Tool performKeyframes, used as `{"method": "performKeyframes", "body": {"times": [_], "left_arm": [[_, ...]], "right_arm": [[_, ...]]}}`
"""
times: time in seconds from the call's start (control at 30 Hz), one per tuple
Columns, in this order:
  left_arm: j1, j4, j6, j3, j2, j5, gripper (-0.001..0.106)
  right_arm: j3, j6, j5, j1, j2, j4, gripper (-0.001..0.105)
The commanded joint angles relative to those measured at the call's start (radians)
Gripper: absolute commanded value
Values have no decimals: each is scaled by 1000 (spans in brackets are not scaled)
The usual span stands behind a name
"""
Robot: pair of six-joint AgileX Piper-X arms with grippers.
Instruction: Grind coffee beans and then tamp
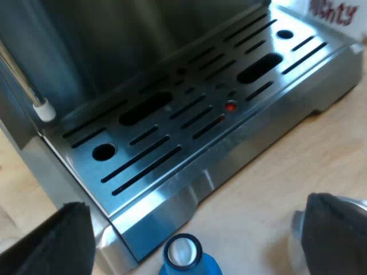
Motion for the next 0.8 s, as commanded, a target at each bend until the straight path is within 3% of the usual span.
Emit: {"method": "performKeyframes", "body": {"times": [0.03,0.13,0.27,0.53,0.63,0.8], "left_arm": [[3,44,-12,-7,-62,4,83],[3,72,-12,-14,-98,4,83],[3,192,-12,-83,-156,4,83],[3,266,-12,-220,-161,4,83],[3,271,-12,-242,-161,4,83],[3,315,-12,-333,-161,4,83]], "right_arm": [[-61,-7,-10,-2,-9,113,70],[-104,-5,-10,-2,-9,151,70],[-174,0,-10,-2,-9,174,70],[-281,0,-5,-2,-9,265,70],[-317,65,-1,-2,-9,296,70],[-327,88,-1,-45,-9,319,70]]}}
